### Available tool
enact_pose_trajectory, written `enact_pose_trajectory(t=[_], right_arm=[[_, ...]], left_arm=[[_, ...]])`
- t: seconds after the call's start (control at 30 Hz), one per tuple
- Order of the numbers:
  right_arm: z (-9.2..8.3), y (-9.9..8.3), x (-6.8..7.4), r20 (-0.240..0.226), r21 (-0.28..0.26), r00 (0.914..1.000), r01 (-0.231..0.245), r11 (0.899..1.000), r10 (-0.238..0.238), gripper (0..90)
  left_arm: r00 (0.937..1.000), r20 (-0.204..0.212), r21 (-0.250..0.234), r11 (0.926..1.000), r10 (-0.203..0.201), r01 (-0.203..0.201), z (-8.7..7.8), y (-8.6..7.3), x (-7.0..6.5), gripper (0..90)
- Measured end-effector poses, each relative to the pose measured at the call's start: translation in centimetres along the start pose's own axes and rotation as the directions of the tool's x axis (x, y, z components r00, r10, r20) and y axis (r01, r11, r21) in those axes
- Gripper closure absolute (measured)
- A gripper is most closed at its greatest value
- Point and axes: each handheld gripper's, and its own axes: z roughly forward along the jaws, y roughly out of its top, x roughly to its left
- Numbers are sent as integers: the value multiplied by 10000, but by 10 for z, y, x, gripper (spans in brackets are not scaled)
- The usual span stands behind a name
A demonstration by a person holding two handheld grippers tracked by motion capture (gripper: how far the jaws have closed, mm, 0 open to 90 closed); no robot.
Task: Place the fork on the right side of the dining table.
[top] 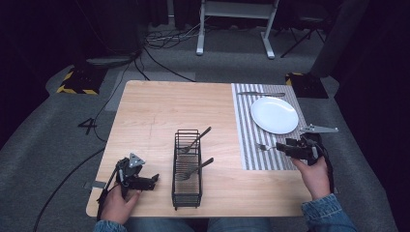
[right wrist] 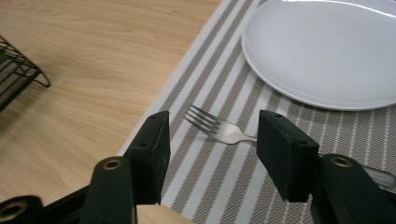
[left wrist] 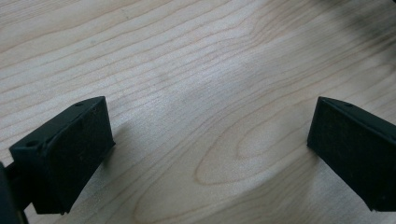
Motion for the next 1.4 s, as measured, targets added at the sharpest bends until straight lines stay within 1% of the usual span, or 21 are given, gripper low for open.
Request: enact_pose_trajectory(t=[0.07,0.2,0.37,0.4,0.43,0.57,0.67,0.73,0.77,0.8,0.87,0.93,0.97,1.0,1.03,1.07,1.1,1.17,1.2,1.3,1.4], right_arm=[[-2,2,7,-214,34,9998,57,10000,-57,452],[-5,6,25,-678,-5,9970,366,9993,-365,447],[-9,7,45,-1177,-169,9898,791,9967,-806,435],[-9,7,45,-1177,-169,9898,791,9967,-806,435],[-11,7,53,-1409,-291,9850,962,9949,-994,429],[-13,6,66,-1866,-354,9746,1195,9922,-1241,428],[-16,6,75,-2093,-455,9671,1378,9894,-1443,426],[-17,5,80,-2242,-593,9603,1565,9859,-1659,424],[-17,4,83,-2263,-701,9568,1710,9828,-1826,422],[-16,2,85,-2232,-863,9522,1939,9772,-2087,422],[-15,-5,88,-2291,-1251,9432,2166,9682,-2406,419],[-12,-13,89,-2434,-1608,9373,2145,9634,-2493,420],[-10,-17,90,-2622,-1690,9348,2000,9651,-2396,420],[-8,-20,90,-2812,-1647,9326,1852,9688,-2261,420],[-6,-23,90,-2837,-1587,9335,1798,9708,-2192,420],[-6,-23,90,-2837,-1587,9335,1798,9708,-2192,420],[-2,-27,92,-2747,-1436,9361,1860,9720,-2197,420],[3,-31,95,-2861,-1303,9338,1845,9742,-2151,420],[3,-31,95,-2861,-1303,9338,1845,9742,-2151,420],[15,-39,103,-2909,-1057,9284,2088,9722,-2311,414],[20,-41,105,-2892,-912,9276,2193,9714,-2366,407]], left_arm=[[10000,-1,-1,10000,-3,3,0,0,0,2],[10000,0,2,10000,2,-2,0,0,0,2],[10000,8,-11,10000,-8,8,0,0,0,2],[10000,8,-11,10000,-8,8,0,0,0,2],[10000,7,-12,10000,-9,9,0,0,0,2],[10000,0,-6,10000,-8,8,0,0,0,2],[10000,1,-4,10000,-8,8,0,0,0,2],[10000,2,-6,10000,-10,10,0,0,0,2],[10000,1,-4,10000,-8,8,0,0,0,2],[10000,8,-11,10000,-10,10,0,0,0,2],[10000,8,-13,10000,-9,9,0,0,0,2],[10000,2,-5,10000,-9,9,0,0,0,2],[10000,3,-3,10000,-9,9,0,0,0,2],[10000,2,-4,10000,-7,7,0,0,0,2],[10000,3,-5,10000,-10,10,0,0,0,2],[10000,3,-5,10000,-10,10,0,0,0,2],[10000,3,-3,10000,-8,8,0,0,0,2],[10000,4,-4,10000,-10,10,0,0,0,2],[10000,4,-4,10000,-10,10,0,0,0,2],[10000,4,-7,10000,-11,11,0,0,0,2],[10000,5,-4,10000,-12,12,0,0,0,2]])
